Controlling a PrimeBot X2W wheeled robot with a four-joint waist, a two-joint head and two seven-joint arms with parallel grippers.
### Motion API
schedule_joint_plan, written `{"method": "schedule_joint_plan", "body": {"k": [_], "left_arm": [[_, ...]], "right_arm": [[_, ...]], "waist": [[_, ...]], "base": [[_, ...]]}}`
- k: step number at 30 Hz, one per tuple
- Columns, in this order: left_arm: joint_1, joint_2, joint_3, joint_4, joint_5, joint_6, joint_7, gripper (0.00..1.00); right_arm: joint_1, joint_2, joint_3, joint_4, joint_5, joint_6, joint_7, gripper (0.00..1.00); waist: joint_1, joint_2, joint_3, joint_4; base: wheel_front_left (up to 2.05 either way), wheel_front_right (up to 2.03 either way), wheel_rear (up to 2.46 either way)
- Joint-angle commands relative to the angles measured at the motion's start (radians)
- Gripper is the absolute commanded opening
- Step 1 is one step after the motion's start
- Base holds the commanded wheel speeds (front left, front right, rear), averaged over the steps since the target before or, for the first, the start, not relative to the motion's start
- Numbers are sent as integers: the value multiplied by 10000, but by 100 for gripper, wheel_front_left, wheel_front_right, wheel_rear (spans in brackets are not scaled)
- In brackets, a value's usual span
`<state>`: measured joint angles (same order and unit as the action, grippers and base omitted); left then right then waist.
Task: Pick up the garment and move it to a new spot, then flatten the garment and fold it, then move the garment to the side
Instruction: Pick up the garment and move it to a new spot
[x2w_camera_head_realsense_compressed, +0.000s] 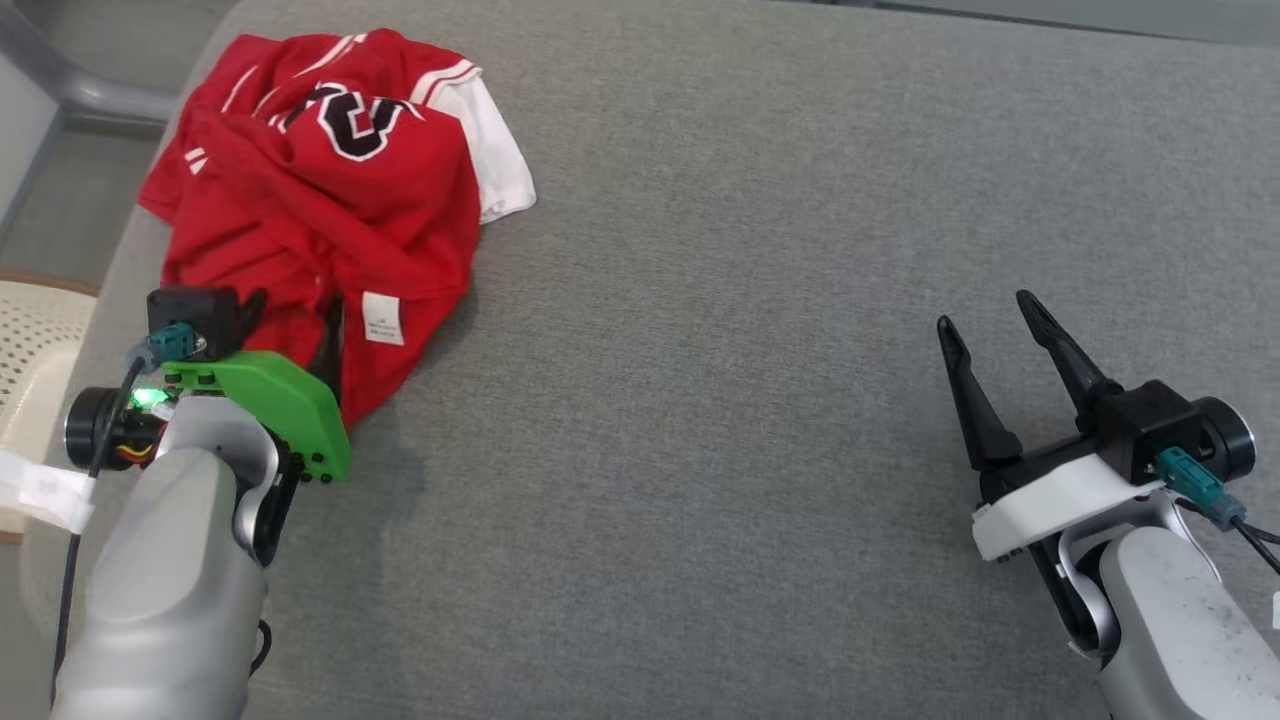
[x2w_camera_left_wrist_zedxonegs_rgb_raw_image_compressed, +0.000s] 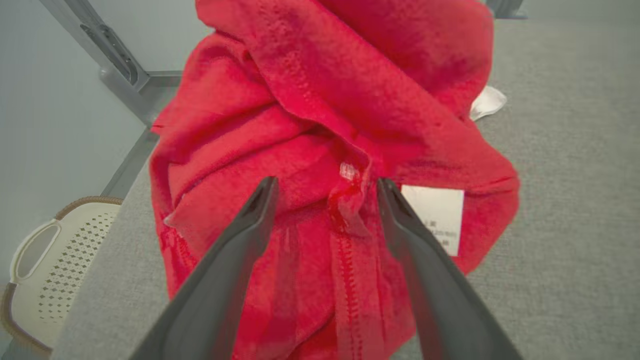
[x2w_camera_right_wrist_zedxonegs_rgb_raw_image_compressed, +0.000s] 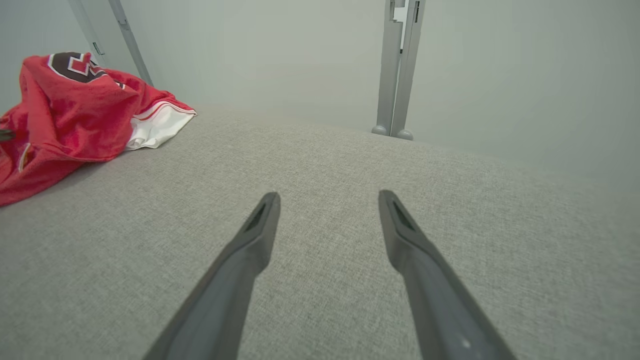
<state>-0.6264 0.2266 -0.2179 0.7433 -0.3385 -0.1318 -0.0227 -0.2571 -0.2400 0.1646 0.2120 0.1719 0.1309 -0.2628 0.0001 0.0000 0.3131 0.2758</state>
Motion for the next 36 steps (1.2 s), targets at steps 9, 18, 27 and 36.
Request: {"method": "schedule_joint_plan", "body": {"k": [9, 18, 27, 36], "left_arm": [[-235, 545, -131, 1491, -239, 46, 778, 0], [718, 1304, -384, -1527, -556, 9, 1371, 0], [891, 2439, -72, -8314, -1524, 137, 4526, 0], [-1042, 2002, -621, -10923, -2827, 165, 6863, 0]], "right_arm": [[281, 233, -246, 116, 89, -1, -33, 100], [1276, 565, -682, 240, 158, -1, -33, 100], [1486, 977, -346, 266, 314, -1, -33, 100], [1361, 1274, -269, 307, 403, -3, -33, 100]], "waist": [[-1, 0, 144, -1281], [-1, 0, -1129, -910], [-1, 0, -2127, -1402], [-1, 0, -2438, -2922]], "base": [[0, 0, 0], [0, 0, 0], [0, 0, 0], [0, 0, 0]]}}
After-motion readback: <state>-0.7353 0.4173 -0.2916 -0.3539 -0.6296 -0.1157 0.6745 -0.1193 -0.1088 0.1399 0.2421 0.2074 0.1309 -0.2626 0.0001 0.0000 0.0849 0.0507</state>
